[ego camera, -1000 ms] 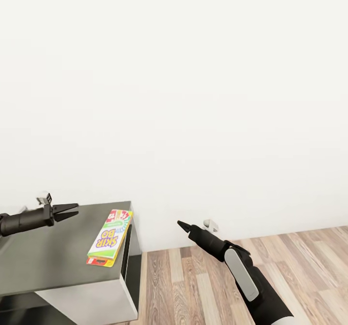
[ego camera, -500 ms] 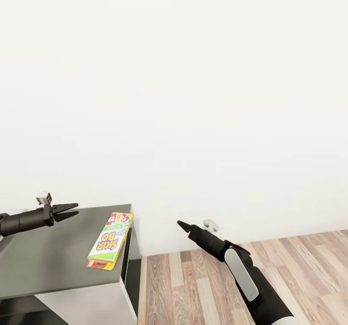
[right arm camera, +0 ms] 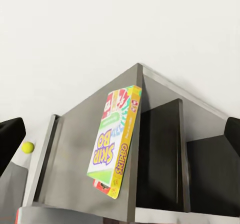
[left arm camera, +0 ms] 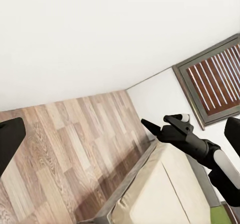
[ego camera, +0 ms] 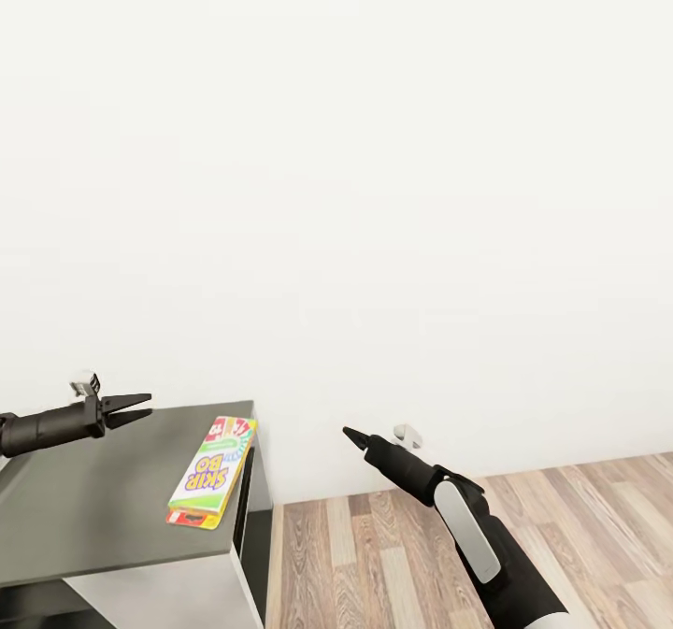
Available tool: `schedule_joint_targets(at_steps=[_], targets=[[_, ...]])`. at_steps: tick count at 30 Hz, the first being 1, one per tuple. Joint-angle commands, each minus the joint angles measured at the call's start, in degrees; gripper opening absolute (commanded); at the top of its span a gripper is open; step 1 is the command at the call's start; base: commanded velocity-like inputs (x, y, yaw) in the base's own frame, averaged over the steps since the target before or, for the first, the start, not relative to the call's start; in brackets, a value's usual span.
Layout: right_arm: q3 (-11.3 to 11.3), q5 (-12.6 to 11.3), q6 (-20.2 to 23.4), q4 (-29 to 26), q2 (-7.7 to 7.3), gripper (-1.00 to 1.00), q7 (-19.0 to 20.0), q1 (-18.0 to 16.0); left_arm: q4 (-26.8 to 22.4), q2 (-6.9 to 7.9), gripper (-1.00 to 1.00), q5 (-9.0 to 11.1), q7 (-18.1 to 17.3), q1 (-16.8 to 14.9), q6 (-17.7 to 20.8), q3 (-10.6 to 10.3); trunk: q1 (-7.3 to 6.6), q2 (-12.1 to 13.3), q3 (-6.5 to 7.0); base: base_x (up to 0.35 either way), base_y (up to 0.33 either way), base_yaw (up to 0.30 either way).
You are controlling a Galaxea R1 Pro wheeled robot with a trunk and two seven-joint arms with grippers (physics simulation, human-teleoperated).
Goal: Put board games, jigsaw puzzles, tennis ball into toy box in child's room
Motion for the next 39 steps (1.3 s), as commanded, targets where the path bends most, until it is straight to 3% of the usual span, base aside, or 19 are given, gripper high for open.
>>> schedule_joint_targets(at_steps=[1, 39], targets=[[-0.1, -0.2, 0.3, 0.0, 0.02, 1.00, 0.0, 0.0, 0.0, 0.01, 1.00, 0.0, -0.2, 0.0, 0.6, 0.0, 0.26, -0.5, -0.21, 0.000, 0.000, 0.000], [0.1, -0.2, -1.5, -0.2, -0.03, 1.00, 0.0, 0.0, 0.0, -0.10, 1.00, 0.0, -0.2, 0.0, 0.6, 0.0, 8.60, -15.8, -3.87, 0.000, 0.000, 0.089]])
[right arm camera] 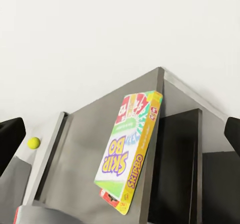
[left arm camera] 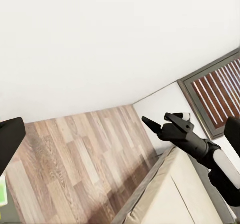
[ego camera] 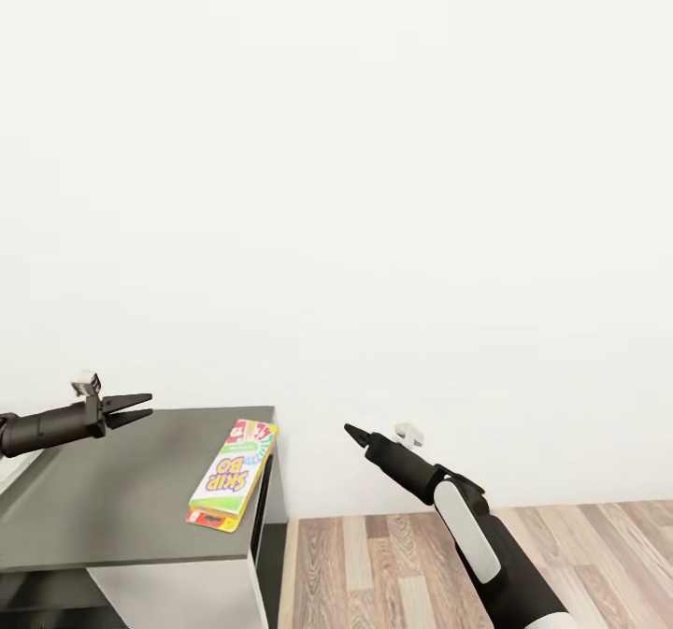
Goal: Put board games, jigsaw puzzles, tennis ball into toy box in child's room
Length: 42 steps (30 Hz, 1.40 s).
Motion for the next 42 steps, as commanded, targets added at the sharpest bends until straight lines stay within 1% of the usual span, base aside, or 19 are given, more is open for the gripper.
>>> schedule_joint_targets(at_steps=[1, 16, 20, 22, 23, 25, 26, 30, 32, 42], targets=[[-0.1, -0.3, 0.2, 0.0, 0.01, 1.00, 0.0, 0.0, 0.0, 0.01, 1.00, 0.0, -0.2, 0.0, 0.6, 0.0, 0.24, -0.5, -0.27, 0.000, 0.000, 0.084], [-0.2, -0.6, 0.4, 0.1, 0.01, 1.00, -0.1, 0.0, 0.0, 0.01, 1.00, 0.0, -0.2, 0.0, 0.6, 0.0, 3.53, -6.5, -2.94, 0.000, 0.000, 0.014], [-1.5, -1.9, -0.9, -0.1, 1.31, 1.00, -1.4, -1.2, 1.1, -1.29, 1.00, 1.2, -0.2, -0.3, 0.1, 1.3, 3.53, -6.5, -2.93, 0.000, 0.000, 0.000], [-2.2, -1.9, -1.3, -0.1, 1.95, 1.00, -2.1, -1.2, 1.1, -1.94, 1.00, 1.8, -0.2, -0.3, 0.1, 1.5, 3.53, -6.5, -2.93, 0.000, 0.000, 0.000], [-2.1, -1.7, -1.2, -0.1, 2.27, 1.00, -2.4, -1.1, 1.0, -2.27, 1.00, 1.7, -0.2, -0.3, 0.1, 1.4, 3.53, -6.5, -2.93, 0.000, 0.000, 0.000], [-2.1, -1.6, -1.3, 0.0, 2.92, 1.00, -1.7, -0.9, 1.0, -2.86, 1.00, 1.7, -0.2, -0.3, 0.1, 1.3, 3.53, -6.5, -2.93, 0.000, 0.000, 0.000], [-2.4, -1.7, -1.6, 0.0, 3.24, 1.00, -1.4, -0.8, 0.9, -3.18, 1.00, 2.1, -0.2, -0.3, 0.2, 1.7, 3.53, -6.5, -2.93, 0.000, 0.000, 0.000], [-3.6, -2.0, -2.2, 0.1, 3.86, 1.00, -0.1, -0.8, 0.8, -3.68, 1.00, 3.3, -0.2, -0.3, 0.2, 2.6, 3.53, -6.5, -2.93, 0.000, 0.000, 0.000], [-4.0, -2.1, -2.3, 0.1, 3.99, 1.00, 0.5, -0.8, 0.8, -3.80, 1.00, 3.5, -0.2, -0.3, 0.2, 2.9, 3.53, -6.5, -2.93, 0.000, 0.000, 0.000], [-4.4, -2.2, -2.4, 0.1, 4.29, 1.00, 0.9, -0.7, 0.8, -3.91, 1.00, 3.8, -0.2, -0.3, 0.2, 3.1, 3.53, -6.5, -2.93, 0.000, 0.000, 0.000]])
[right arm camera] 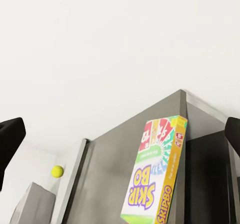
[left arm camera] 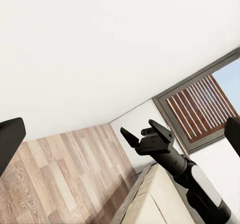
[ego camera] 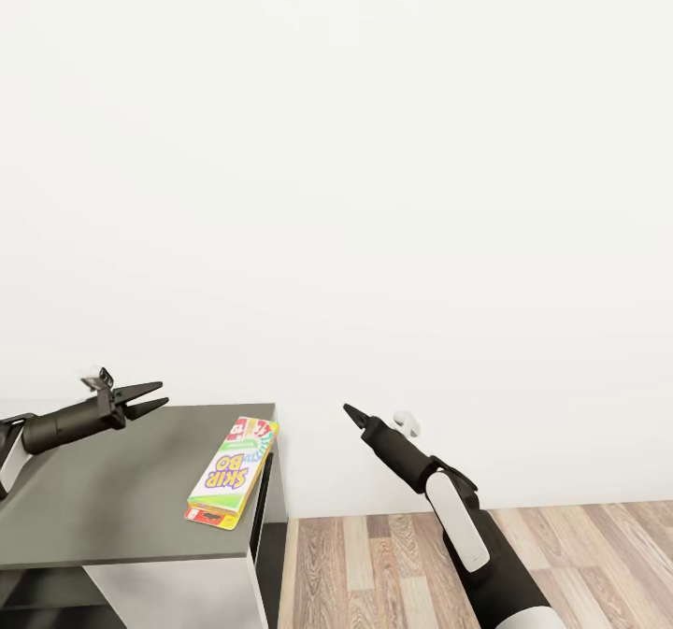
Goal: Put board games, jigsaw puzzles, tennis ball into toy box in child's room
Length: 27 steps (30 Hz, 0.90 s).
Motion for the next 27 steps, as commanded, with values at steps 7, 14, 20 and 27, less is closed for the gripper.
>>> schedule_joint_targets(at_steps=[7, 14, 20, 27], targets=[[-0.1, -0.3, 0.6, 0.0, 0.08, 1.00, -0.2, -0.3, 0.0, 0.00, 1.00, 0.0, -0.2, 0.0, 0.6, 0.0, 0.01, -0.1, -0.08, 0.000, 0.000, 0.000], [-0.1, -0.3, 2.3, 1.5, 0.14, 1.00, -2.3, -2.6, 0.0, -0.01, 1.00, 0.0, -0.2, 0.0, 0.6, 0.0, 0.01, -0.1, -0.08, 0.000, 0.000, 0.000], [0.0, -0.4, 4.2, 3.4, 0.21, 1.00, -4.2, -4.5, 0.0, -0.02, 1.00, 0.0, -0.2, 0.0, 0.6, 0.0, 0.01, -0.1, -0.08, 0.000, 0.000, 0.000], [0.1, -0.3, 6.8, 4.7, 1.05, 1.00, -9.7, -5.9, 0.0, -0.02, 1.00, 0.1, -0.2, 0.0, 0.6, 0.0, 0.01, -0.1, -0.08, 0.000, 0.000, 0.000]])
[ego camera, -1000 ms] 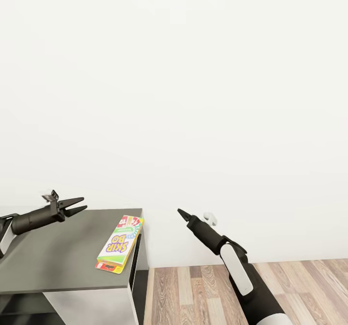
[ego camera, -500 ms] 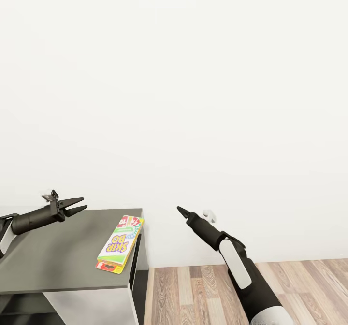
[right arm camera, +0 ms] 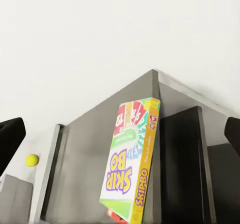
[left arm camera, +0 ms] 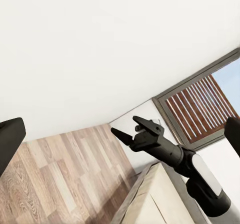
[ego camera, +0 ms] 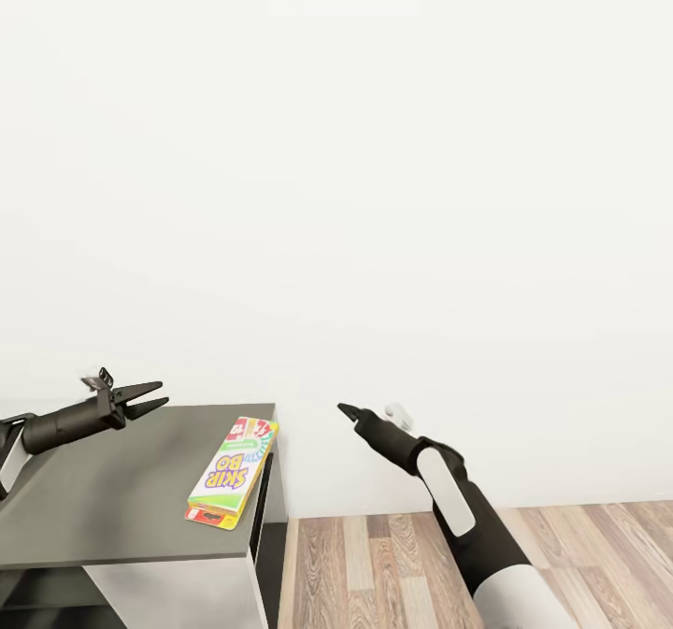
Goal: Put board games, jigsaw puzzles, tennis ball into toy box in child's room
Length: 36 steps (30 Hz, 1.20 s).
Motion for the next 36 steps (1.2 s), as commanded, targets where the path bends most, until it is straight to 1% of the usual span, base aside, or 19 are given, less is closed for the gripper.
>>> schedule_joint_targets(at_steps=[1, 5, 6, 8, 12, 20, 26, 32, 36], targets=[[0.0, 0.0, 0.9, 0.4, 0.32, 1.00, -0.1, -0.5, 0.0, 0.01, 1.00, 0.0, -0.2, 0.0, 0.6, 0.0, 0.01, -0.1, -0.08, 0.000, 0.000, 0.000], [0.0, 0.1, 2.4, 3.5, 0.94, 1.00, -0.6, -2.3, 0.0, 0.02, 1.00, 0.0, -0.2, 0.0, 0.6, 0.0, 0.01, -0.1, -0.08, 0.000, 0.000, 0.000], [0.0, 0.1, 2.7, 5.2, 1.10, 1.00, -0.7, -3.2, 0.0, 0.01, 1.00, 0.0, -0.2, 0.0, 0.6, 0.0, 0.01, -0.1, -0.08, 0.000, 0.000, 0.000], [0.0, 0.0, 3.0, 7.6, 1.24, 1.00, -0.9, -4.5, 0.0, 0.01, 1.00, 0.0, -0.2, 0.0, 0.6, 0.0, 0.01, -0.1, -0.08, 0.000, 0.000, 0.000], [0.0, 0.0, 3.3, 10.3, 1.36, 1.00, -0.9, -5.8, 0.0, 0.01, 1.00, 0.0, -0.2, 0.0, 0.6, 0.0, 0.01, -0.1, -0.08, 0.000, 0.000, 0.000], [0.0, -0.1, 4.8, 11.8, 1.68, 1.00, -1.0, -6.9, 0.0, 0.06, 1.00, 0.0, -0.2, 0.0, 0.5, 0.0, 0.01, -0.1, -0.08, 0.000, 0.000, 0.000], [-0.1, 0.0, 8.5, 13.6, 1.99, 1.00, -1.0, -8.7, 0.0, 0.02, 1.00, 0.0, -0.2, 0.0, 0.5, 0.0, 0.01, -0.1, -0.08, 0.000, 0.000, 0.000], [-0.2, 0.0, 9.4, 15.6, 2.01, 1.00, -1.0, -10.1, 0.0, 0.01, 1.00, 0.0, -0.2, 0.0, 0.5, 0.0, 0.01, -0.1, -0.08, 0.000, 0.000, 0.000], [-0.4, -0.1, 9.6, 18.3, 1.97, 1.00, -1.0, -11.2, 0.0, 0.04, 1.00, 0.0, -0.2, 0.0, 0.5, 0.0, 0.01, -0.1, -0.08, 0.000, 0.000, 0.000]])
